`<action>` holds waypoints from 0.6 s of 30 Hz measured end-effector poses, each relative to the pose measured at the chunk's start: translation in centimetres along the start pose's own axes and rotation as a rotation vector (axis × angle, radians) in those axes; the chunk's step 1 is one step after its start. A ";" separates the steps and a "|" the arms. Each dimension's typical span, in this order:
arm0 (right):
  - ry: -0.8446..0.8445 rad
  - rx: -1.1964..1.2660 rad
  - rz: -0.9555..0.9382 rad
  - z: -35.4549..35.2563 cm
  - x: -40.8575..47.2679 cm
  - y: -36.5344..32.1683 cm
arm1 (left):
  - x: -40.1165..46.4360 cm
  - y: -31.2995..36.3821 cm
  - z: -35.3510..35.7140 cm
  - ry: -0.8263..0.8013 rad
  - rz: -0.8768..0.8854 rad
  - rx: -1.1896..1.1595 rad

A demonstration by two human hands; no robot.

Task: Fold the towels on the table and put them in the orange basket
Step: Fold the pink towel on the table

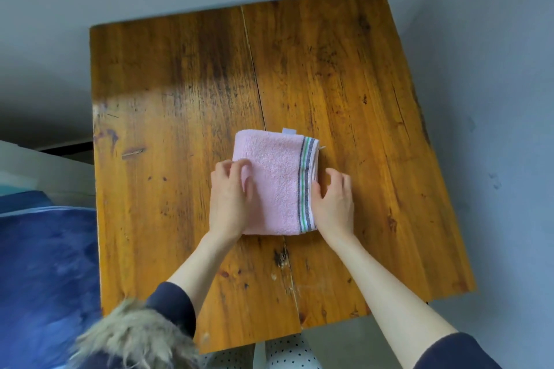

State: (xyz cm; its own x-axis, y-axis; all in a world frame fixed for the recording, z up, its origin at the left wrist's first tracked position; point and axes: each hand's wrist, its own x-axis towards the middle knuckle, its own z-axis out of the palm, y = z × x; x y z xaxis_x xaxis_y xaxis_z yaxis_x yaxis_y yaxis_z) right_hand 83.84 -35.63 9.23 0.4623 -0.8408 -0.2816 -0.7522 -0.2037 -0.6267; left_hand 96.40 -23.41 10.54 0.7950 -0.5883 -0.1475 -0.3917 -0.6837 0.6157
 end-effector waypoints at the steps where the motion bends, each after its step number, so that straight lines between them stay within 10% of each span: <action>1: -0.033 0.030 0.107 -0.1 0.6 -0.3 | 0.5 0.0 0.0 -0.001 -0.070 -0.046; 6: -0.218 0.164 0.404 -0.1 2.6 -1.3 | 1.7 -0.8 -0.1 -0.087 -0.283 -0.184; 18: -0.533 0.167 0.374 -0.8 0.8 -0.8 | -2.5 -2.3 -1.7 -0.283 -0.703 -0.520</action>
State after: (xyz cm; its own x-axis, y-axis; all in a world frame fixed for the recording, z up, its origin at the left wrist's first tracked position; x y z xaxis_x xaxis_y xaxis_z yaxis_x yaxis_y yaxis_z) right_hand 84.37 -36.53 10.11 0.3858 -0.4687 -0.7947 -0.8435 0.1696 -0.5096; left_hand 96.07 -19.64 10.80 0.6012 -0.2413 -0.7618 0.4512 -0.6843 0.5728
